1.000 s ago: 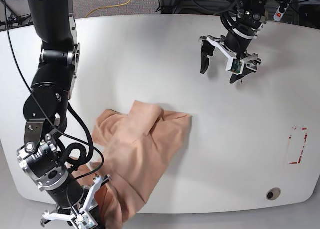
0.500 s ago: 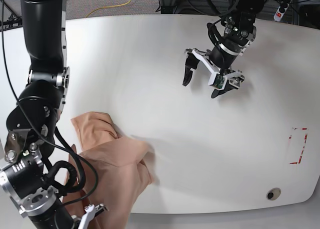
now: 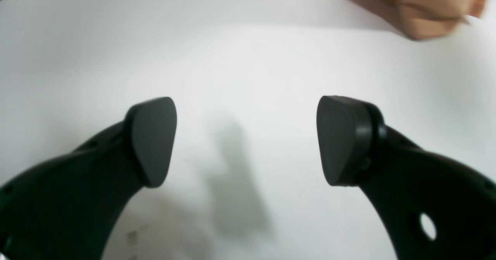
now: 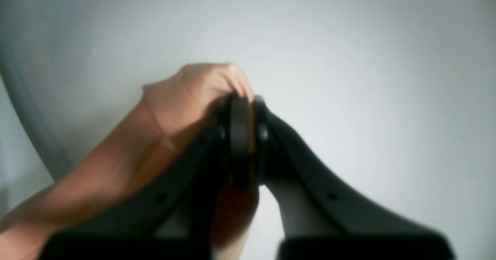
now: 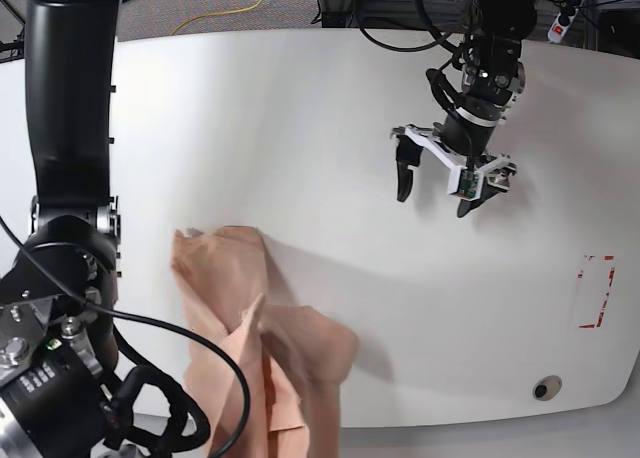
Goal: Fold the T-shirt properly
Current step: 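Lift the shirt with the right gripper and drag it toward the robot, then lower the left gripper and pinch another edge of the hanging shirt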
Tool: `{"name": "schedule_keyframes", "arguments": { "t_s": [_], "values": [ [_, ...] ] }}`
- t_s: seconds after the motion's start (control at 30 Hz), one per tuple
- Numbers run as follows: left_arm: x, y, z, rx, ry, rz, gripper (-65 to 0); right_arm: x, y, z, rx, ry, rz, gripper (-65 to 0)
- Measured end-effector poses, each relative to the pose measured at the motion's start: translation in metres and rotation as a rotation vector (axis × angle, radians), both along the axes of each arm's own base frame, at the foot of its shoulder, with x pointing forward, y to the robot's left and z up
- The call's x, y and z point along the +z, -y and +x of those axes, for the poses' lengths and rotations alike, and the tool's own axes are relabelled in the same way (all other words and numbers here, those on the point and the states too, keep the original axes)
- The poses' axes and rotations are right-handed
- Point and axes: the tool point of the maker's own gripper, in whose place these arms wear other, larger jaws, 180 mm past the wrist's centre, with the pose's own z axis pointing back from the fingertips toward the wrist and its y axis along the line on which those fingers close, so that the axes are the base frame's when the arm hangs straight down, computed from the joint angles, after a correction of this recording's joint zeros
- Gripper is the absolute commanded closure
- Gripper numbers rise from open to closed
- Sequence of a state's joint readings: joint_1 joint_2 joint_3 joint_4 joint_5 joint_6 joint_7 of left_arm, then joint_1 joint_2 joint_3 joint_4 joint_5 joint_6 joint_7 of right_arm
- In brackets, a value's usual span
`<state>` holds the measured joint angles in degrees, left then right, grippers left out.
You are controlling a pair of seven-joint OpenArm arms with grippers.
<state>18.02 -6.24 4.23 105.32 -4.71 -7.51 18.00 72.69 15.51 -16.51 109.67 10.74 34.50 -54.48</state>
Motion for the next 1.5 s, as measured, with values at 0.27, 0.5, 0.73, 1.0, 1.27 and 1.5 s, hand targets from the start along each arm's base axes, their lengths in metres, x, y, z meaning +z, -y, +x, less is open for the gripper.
{"name": "schedule_keyframes", "arguments": {
  "t_s": [0.27,0.5,0.73,1.0,1.27,1.5],
  "values": [
    [0.000,-0.003,0.000,0.002,0.000,0.006,-53.1,-0.031,-0.016,0.038,0.008,-0.162,0.006,0.0],
    [-0.010,0.001,-0.019,-0.013,-0.040,0.003,-53.1,-0.030,-0.019,0.041,0.014,-0.171,0.016,0.0],
    [-0.016,0.026,-0.038,-0.168,-0.070,-0.006,-53.1,-0.031,-0.017,0.042,0.009,-0.173,0.015,0.0],
    [-0.030,0.035,-0.019,-0.163,-0.088,-0.023,-53.1,-0.031,-0.014,0.042,0.003,-0.172,0.015,0.0],
    [-0.043,0.077,0.013,-0.224,-0.104,-0.080,-53.1,-0.031,-0.012,0.043,-0.005,-0.173,0.015,0.0],
    [-0.064,0.116,0.020,-0.285,-0.163,-0.115,-53.1,-0.031,-0.012,0.043,-0.002,-0.172,0.016,0.0]
  ]
}}
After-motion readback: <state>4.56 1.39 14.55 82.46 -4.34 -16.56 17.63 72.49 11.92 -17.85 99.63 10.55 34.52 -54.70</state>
